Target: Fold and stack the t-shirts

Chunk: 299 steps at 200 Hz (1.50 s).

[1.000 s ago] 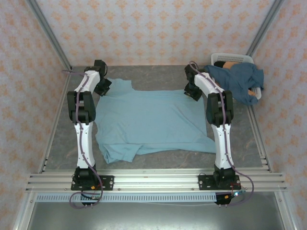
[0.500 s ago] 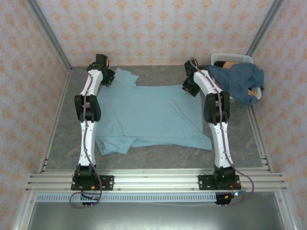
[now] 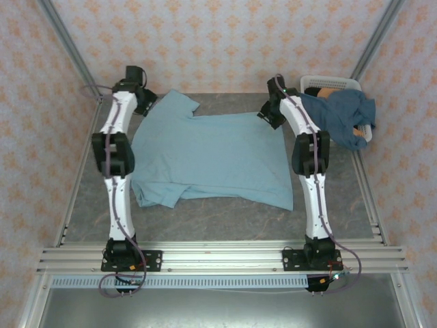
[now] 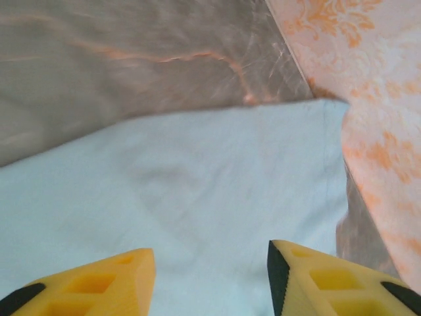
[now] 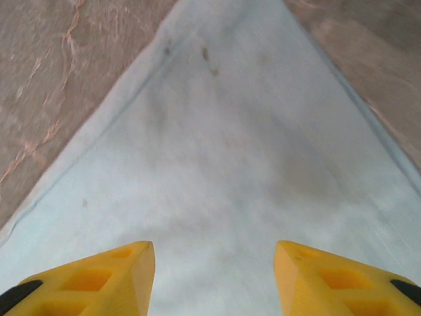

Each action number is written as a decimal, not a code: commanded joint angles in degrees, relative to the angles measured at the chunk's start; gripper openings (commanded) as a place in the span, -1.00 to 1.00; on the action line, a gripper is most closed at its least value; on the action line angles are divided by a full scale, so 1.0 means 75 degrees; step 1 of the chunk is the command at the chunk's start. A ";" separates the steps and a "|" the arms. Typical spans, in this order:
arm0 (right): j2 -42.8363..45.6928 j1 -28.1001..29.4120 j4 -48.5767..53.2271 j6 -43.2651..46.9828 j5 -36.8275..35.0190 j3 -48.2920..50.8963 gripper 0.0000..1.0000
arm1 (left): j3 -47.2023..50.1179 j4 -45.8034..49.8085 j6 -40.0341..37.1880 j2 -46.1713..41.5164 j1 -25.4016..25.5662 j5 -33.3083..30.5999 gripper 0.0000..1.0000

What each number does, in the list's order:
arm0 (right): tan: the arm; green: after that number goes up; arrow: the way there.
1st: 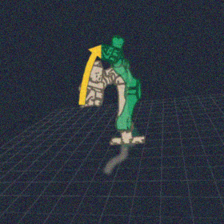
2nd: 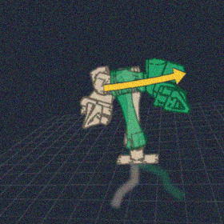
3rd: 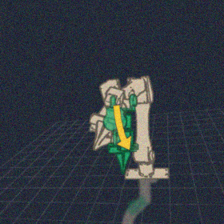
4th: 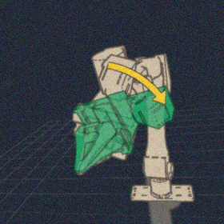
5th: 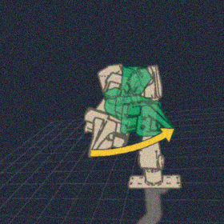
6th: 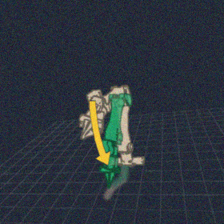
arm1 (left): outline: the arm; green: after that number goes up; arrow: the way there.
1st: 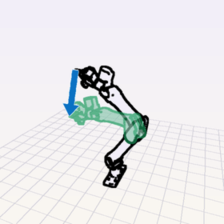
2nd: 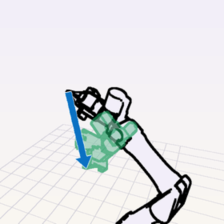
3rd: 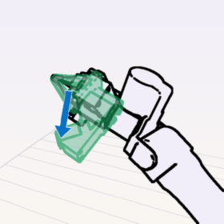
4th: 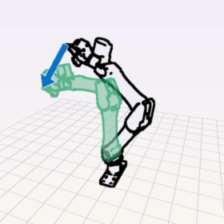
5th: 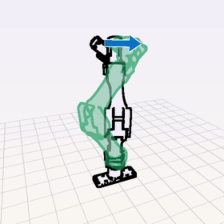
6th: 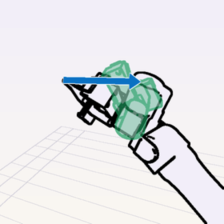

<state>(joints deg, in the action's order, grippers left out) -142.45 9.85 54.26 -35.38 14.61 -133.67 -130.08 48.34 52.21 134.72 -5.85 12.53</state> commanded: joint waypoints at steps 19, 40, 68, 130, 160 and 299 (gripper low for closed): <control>0.3233 0.0153 -0.0669 -0.0688 -0.0113 0.3049 0.03 | 0.4637 0.1247 -0.0368 -0.3920 -0.0510 -0.0466 -0.19; 0.4813 0.0322 -0.1501 -0.1028 0.0197 0.5399 0.03 | 0.6995 0.1196 -0.0400 -0.5521 -0.0582 -0.0257 -0.33; 0.6439 0.0641 -0.1877 -0.1078 0.0584 0.7793 0.03 | 0.9052 0.0819 -0.0614 -0.6870 -0.0573 0.0234 -0.36; 0.8831 0.0713 -0.1652 -0.1214 0.0860 1.1078 0.07 | 1.0673 -0.0171 -0.0636 -0.7041 -0.0268 0.0879 -0.37; 0.9326 0.0714 -0.1457 -0.1328 0.0574 1.1607 0.07 | 1.0886 -0.0348 -0.0641 -0.6966 -0.0105 0.0705 -0.42; 0.9092 0.0642 -0.0663 -0.2840 -0.0466 1.1773 0.00 | 1.1054 0.3566 0.0492 -1.0314 0.0908 0.0049 -1.00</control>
<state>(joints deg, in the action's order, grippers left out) -73.14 14.96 47.99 -51.86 11.75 -44.91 -50.76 62.11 50.61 64.49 0.93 14.72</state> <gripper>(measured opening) 0.505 0.058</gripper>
